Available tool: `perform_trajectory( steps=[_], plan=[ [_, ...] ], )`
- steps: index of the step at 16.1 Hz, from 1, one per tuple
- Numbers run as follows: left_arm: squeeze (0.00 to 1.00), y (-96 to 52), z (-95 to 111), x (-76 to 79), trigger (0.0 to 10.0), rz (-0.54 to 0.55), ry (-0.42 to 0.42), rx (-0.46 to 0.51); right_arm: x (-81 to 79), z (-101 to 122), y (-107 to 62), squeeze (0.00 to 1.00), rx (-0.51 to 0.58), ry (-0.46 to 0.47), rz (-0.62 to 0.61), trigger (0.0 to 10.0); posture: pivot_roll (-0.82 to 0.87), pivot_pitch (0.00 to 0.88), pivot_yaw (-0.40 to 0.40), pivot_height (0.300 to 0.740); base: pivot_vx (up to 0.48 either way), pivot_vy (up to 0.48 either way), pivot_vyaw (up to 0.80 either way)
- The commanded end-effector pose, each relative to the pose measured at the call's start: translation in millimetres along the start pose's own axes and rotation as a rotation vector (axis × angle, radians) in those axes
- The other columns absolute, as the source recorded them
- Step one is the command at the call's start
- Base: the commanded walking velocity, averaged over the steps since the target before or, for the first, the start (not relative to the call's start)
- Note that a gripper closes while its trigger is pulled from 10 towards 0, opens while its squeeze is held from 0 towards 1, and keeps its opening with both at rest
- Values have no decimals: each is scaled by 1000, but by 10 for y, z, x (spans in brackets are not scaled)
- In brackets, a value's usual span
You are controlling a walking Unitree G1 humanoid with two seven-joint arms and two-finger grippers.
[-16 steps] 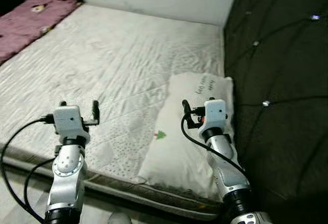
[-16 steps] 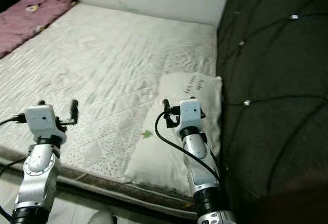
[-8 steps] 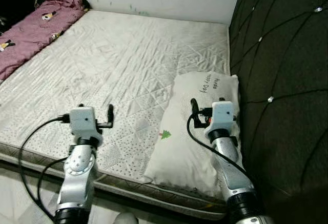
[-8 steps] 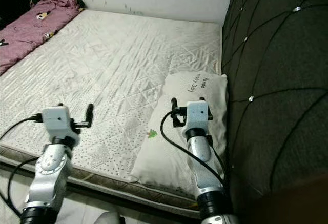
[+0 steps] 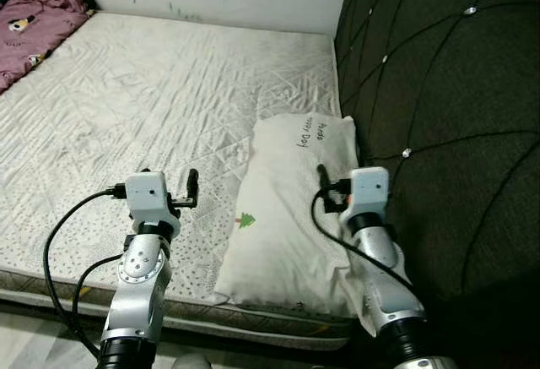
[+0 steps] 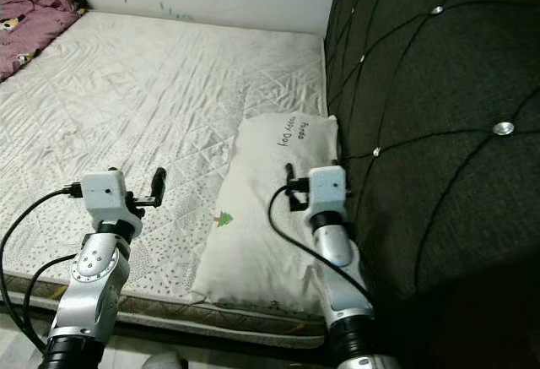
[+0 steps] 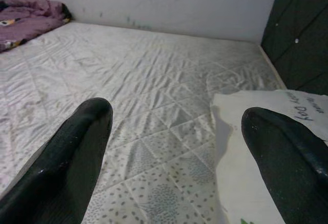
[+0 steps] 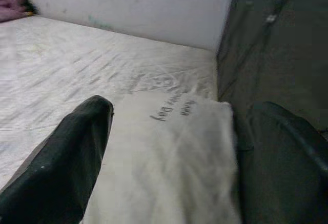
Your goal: Clean up the room
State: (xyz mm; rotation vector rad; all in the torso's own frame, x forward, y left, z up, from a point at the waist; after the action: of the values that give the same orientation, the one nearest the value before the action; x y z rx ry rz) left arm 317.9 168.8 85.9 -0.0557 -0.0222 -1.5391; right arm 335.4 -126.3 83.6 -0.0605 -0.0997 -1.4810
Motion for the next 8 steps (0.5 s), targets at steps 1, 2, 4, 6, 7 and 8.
perform_trajectory(
  steps=[1,2,4,6,7,8],
  plan=[
    [0,-3,24,32,10000,-15,-5,-3,39,13,-11,0,-3,5,-7,10000,52,0,6,740,0,0,0],
    [0,-3,7,35,10000,-18,-8,-12,40,12,-12,0,-5,9,-8,10000,52,0,9,740,0,0,0],
    [0,5,7,45,10000,-30,-2,-12,16,14,-27,0,-1,-6,0,10000,48,0,15,740,0,0,0],
    [0,2,-7,61,10000,-37,-16,-17,58,-12,-33,0,-12,-1,-11,10000,43,0,11,740,0,0,0],
    [0,3,-10,58,10000,-34,-18,-19,60,-18,-33,0,-15,1,-11,10000,43,0,11,740,0,0,0],
    [0,9,-9,59,10000,-30,-21,-19,45,-15,-29,0,-15,1,-6,10000,44,0,8,740,0,0,0]
  ],
)
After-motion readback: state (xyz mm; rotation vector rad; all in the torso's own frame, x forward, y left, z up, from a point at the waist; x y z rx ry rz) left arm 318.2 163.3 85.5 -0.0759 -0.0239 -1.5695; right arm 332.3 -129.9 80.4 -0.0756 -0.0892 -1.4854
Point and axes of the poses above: a point about 5 cm out from each wrist's last joint towards the gripper, its own y axis pointing out of the wrist towards the gripper, its own z axis along the axis of the wrist's last joint, x = y × z, the point moved 4 cm from there along y, pointing out of the wrist towards the gripper, and after that the axes turned 1 degree about -y, right-handed, at the moved point
